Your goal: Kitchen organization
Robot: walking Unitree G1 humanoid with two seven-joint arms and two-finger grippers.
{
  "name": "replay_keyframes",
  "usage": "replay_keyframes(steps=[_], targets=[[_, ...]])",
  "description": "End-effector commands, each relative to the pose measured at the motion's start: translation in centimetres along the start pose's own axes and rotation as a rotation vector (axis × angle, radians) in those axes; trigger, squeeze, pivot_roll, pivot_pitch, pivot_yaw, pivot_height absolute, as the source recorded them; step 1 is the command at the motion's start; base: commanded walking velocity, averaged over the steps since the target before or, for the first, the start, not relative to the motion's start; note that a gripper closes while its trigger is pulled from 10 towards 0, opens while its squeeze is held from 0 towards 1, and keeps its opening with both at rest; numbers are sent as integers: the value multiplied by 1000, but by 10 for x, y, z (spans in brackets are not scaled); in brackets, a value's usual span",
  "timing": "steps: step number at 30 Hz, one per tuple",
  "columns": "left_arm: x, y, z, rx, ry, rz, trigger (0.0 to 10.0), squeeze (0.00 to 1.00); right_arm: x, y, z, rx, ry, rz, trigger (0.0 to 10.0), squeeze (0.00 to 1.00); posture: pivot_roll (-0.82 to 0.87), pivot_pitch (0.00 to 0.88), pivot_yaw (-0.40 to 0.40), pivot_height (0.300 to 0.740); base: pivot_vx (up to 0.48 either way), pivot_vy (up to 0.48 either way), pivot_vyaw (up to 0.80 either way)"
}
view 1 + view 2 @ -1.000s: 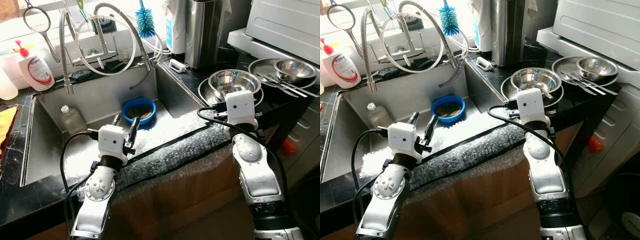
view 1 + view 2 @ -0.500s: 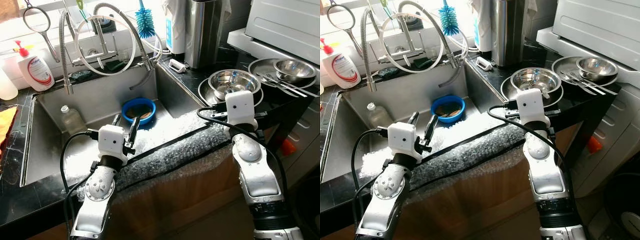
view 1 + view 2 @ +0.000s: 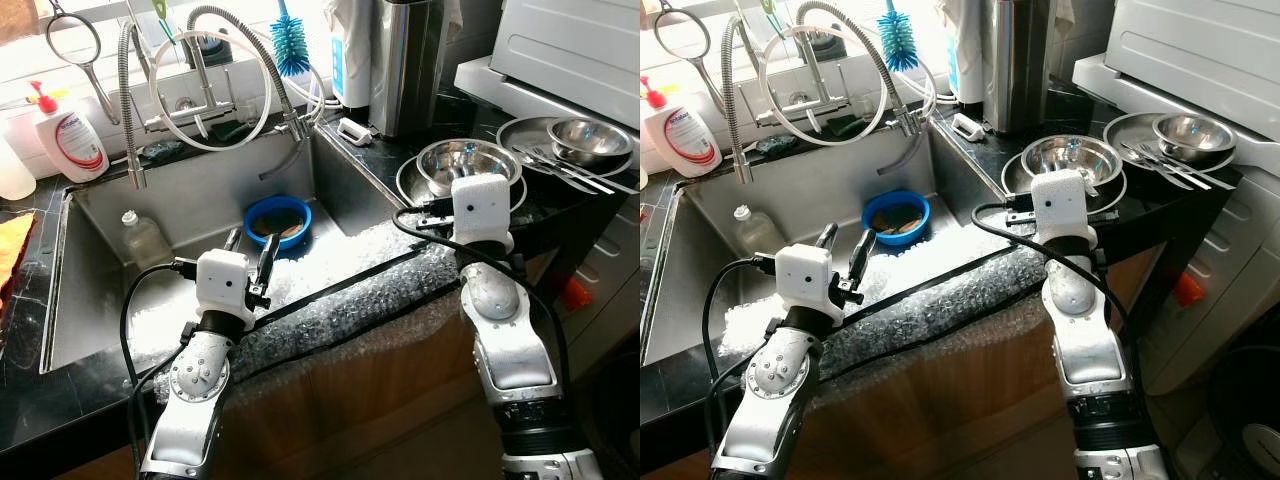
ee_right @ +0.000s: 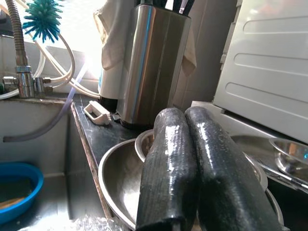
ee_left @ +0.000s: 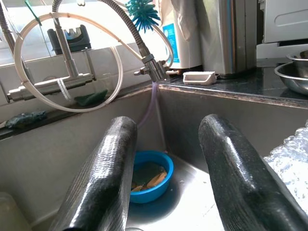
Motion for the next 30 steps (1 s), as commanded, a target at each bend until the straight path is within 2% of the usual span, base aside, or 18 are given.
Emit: replay_keyframes(steps=[1,3,8,12,15,19,21,23,30], targets=[[1,-1,-3,2,11,-8,10000,0,3,10,-2,21,3,35,10000,0,-186,0,107,740,0,0,0],[1,-1,-3,1,10,-6,10000,0,3,10,-2,23,3,39,10000,0,-186,0,107,740,0,0,0],[1,-1,-3,1,8,-5,10000,0,4,24,-3,67,3,129,10000,0,-188,0,108,740,0,0,0],[4,0,-5,5,13,0,10000,0,10,50,-22,175,157,241,10000,0,-190,0,110,740,0,0,0],[5,0,-5,6,17,2,10000,0,13,57,-36,189,276,251,10000,0,-186,0,106,740,0,0,0],[4,1,-6,7,26,4,10000,0,12,59,-51,218,374,253,10000,0,-182,0,106,740,0,0,0],[4,1,-7,9,29,5,10000,0,10,57,-58,210,425,247,10000,0,-181,0,105,740,0,0,0],[5,1,-8,11,32,6,10000,0,7,51,-74,197,532,220,10000,0,-179,0,106,740,0,0,0],[6,2,-9,15,38,8,10000,0,2,48,-97,150,703,201,10000,0,-176,0,105,740,0,0,0]])
Point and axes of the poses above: a point about 5 cm out from each wrist's last joint towards the gripper, its own x axis pointing out of the wrist towards the gripper, its own y axis along the axis of the wrist's last joint, z = x × y, the point moved 2 cm from there along x, pointing out of the wrist towards the gripper, and after that the axes turned 4 degrees about x, right-handed, at the moved point
